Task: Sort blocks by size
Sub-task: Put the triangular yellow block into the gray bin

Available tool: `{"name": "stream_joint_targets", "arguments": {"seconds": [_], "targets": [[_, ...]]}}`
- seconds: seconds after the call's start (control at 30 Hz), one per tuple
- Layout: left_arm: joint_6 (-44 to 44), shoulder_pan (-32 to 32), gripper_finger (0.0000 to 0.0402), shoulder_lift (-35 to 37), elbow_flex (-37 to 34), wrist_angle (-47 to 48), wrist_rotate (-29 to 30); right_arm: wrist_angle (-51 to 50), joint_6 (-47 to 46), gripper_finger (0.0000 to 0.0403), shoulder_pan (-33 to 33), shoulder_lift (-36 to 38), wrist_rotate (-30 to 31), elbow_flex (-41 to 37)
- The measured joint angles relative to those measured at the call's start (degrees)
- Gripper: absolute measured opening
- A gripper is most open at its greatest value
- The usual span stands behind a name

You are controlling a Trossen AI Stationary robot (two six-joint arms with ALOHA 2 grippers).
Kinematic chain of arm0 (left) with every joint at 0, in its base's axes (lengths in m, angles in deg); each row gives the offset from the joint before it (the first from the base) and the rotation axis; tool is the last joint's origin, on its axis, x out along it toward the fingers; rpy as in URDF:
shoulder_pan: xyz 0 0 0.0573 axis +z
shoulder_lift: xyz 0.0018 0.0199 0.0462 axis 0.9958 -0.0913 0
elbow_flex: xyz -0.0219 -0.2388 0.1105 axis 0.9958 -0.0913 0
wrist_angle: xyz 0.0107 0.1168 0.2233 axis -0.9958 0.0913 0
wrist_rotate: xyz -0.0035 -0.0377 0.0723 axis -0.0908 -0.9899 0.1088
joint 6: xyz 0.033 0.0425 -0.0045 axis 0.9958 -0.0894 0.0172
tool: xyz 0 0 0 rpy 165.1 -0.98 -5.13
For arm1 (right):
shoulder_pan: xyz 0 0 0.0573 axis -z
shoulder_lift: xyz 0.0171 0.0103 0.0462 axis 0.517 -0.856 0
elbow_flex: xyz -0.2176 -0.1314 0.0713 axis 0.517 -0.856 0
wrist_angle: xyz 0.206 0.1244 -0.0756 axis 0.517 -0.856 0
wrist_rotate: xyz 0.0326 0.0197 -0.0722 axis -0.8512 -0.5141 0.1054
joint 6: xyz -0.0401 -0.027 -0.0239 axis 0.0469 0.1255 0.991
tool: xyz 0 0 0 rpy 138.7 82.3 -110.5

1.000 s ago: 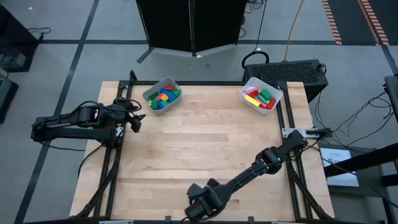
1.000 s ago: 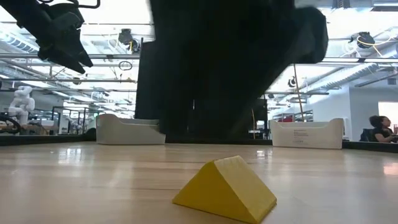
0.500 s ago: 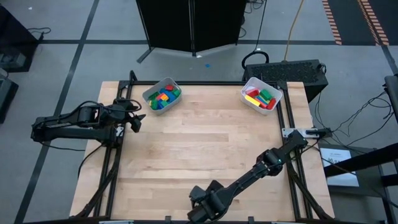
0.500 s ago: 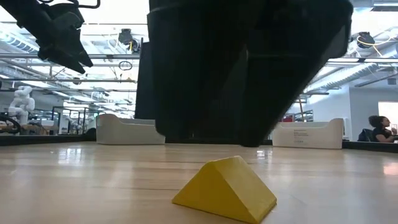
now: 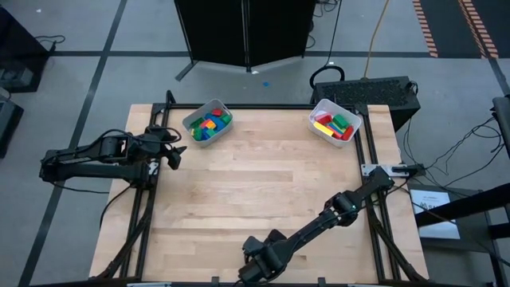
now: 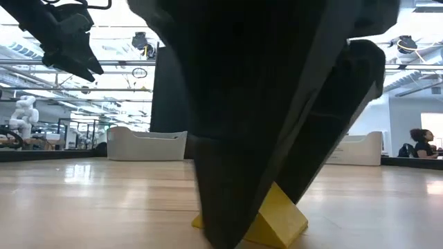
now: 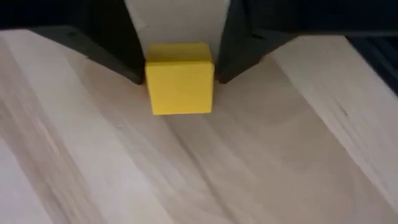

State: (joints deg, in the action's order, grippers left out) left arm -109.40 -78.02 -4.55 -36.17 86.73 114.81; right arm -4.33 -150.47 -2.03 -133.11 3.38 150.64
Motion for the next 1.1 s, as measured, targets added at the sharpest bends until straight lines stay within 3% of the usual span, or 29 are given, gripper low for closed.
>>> {"name": "stream_joint_targets", "arguments": {"seconds": [0.13,0.17,0.57,0.93,1.1], "targets": [[0.0,0.0,0.0281,0.0,0.0,0.0,0.0,-0.7,0.9,0.0116,1.1,0.0,-0.4,0.0],[0.0,0.0,0.0281,0.0,0.0,0.0,0.0,-0.6,1.4,0.0111,1.4,0.0,-0.8,0.0],[0.0,0.0,0.0281,0.0,0.0,0.0,0.0,3.3,11.3,0.0111,7.9,1.2,-0.1,-0.3],[0.0,0.0,0.0281,0.0,0.0,0.1,0.0,21.6,30.2,0.0111,28.5,5.2,4.1,-0.2],[0.0,0.0,0.0281,0.0,0.0,0.1,0.0,29.2,33.6,0.0111,38.0,5.4,4.2,-0.2]]}}
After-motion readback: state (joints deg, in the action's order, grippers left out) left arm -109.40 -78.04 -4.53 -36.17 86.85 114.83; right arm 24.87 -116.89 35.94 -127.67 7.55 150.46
